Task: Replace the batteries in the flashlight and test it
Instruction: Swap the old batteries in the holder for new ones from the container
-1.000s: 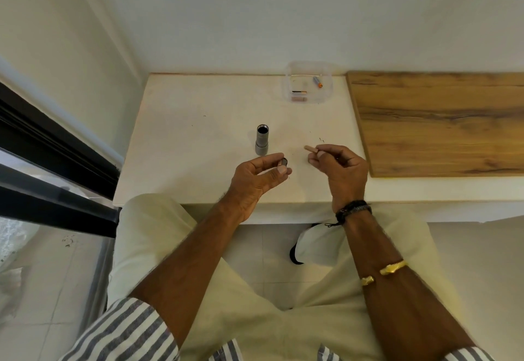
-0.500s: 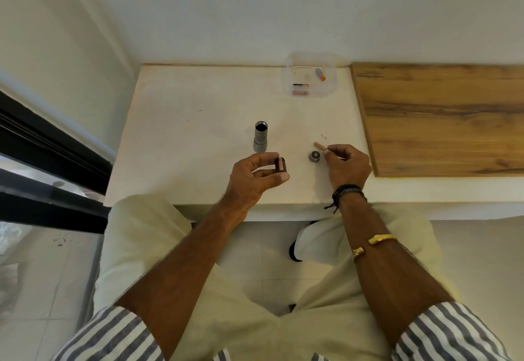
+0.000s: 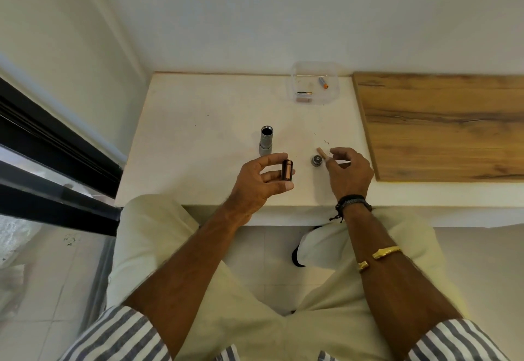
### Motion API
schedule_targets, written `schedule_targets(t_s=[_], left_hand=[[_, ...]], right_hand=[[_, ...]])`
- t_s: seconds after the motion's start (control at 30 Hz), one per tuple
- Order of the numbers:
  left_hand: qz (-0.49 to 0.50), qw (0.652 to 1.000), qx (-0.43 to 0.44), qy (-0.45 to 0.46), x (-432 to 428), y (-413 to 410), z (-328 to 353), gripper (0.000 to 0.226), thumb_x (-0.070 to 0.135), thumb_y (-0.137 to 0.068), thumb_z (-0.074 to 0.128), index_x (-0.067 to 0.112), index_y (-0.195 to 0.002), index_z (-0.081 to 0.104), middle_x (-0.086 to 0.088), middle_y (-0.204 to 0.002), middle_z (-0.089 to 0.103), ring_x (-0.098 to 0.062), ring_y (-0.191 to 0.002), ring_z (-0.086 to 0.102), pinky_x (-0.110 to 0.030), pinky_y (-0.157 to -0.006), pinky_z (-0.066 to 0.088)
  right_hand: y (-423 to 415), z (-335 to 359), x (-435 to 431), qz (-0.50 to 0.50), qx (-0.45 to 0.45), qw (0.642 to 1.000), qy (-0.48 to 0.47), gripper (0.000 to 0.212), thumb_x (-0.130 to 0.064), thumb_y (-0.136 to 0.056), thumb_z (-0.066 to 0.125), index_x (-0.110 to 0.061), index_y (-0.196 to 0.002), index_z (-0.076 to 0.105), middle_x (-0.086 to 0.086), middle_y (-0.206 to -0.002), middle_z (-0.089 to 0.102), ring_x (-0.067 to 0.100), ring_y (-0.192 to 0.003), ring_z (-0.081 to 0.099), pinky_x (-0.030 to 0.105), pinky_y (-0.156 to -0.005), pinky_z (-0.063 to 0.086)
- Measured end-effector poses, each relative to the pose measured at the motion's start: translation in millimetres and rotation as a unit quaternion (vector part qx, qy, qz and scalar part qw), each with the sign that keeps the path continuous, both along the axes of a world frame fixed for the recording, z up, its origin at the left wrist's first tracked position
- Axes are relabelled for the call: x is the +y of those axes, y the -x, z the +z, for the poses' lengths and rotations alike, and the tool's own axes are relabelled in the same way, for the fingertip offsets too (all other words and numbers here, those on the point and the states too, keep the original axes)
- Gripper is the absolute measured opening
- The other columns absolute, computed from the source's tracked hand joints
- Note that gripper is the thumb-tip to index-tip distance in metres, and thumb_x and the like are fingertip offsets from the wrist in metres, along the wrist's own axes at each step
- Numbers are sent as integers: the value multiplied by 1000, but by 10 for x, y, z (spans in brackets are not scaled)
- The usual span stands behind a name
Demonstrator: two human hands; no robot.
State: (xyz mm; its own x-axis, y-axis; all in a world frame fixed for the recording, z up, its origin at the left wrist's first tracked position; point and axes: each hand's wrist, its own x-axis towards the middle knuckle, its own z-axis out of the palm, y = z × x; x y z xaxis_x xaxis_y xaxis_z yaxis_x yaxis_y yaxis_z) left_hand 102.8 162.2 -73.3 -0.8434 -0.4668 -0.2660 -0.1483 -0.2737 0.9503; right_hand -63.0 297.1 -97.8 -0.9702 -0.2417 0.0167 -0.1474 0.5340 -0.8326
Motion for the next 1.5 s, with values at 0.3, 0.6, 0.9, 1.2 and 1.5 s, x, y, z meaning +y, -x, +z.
schedule_targets(t_s=[0.3, 0.6, 0.9, 1.2, 1.5], left_hand=[[-32, 997, -9, 72, 3, -28, 102, 63, -4, -77, 80, 9, -135, 59, -7, -122, 70, -18, -105, 72, -34, -88, 59], [-79, 987, -41, 135, -14, -74, 111, 63, -6, -76, 79, 4, -135, 58, -15, -118, 72, -25, -101, 74, -49, -96, 54], [-113, 973, -37, 200, -56, -100, 82, 56, 0, -78, 80, 7, -131, 62, -7, -108, 76, -16, -93, 75, -34, -91, 58], [-101, 978, -31, 182, -73, -98, 96, 54, 2, -80, 79, 6, -131, 62, -5, -114, 73, -17, -98, 74, -26, -85, 59], [-99, 976, -49, 186, -96, -76, 79, 56, 5, -82, 79, 3, -134, 59, -12, -123, 70, -24, -104, 72, -37, -92, 57]], right_hand=[[-472, 467, 107, 270, -25, 960, 68, 14, -13, -85, 79, -17, -98, 79, -8, -89, 78, 12, -63, 74, 48, -109, 48], [-593, 565, 135, 333, 78, 940, 1, 24, -7, -81, 81, -11, -105, 78, 2, -99, 73, 1, -74, 69, 6, -75, 53], [-650, 533, 98, 391, 164, 904, -49, 21, -19, -79, 80, -17, -100, 78, 3, -98, 71, 15, -80, 67, 29, -74, 62], [-640, 476, 64, 412, 187, 891, -30, 12, -12, -83, 79, -14, -95, 81, 5, -103, 72, 19, -87, 68, 36, -73, 61], [-651, 440, 31, 387, 200, 900, -3, 10, -10, -80, 81, -13, -90, 82, 3, -94, 76, 14, -82, 69, 28, -73, 61]])
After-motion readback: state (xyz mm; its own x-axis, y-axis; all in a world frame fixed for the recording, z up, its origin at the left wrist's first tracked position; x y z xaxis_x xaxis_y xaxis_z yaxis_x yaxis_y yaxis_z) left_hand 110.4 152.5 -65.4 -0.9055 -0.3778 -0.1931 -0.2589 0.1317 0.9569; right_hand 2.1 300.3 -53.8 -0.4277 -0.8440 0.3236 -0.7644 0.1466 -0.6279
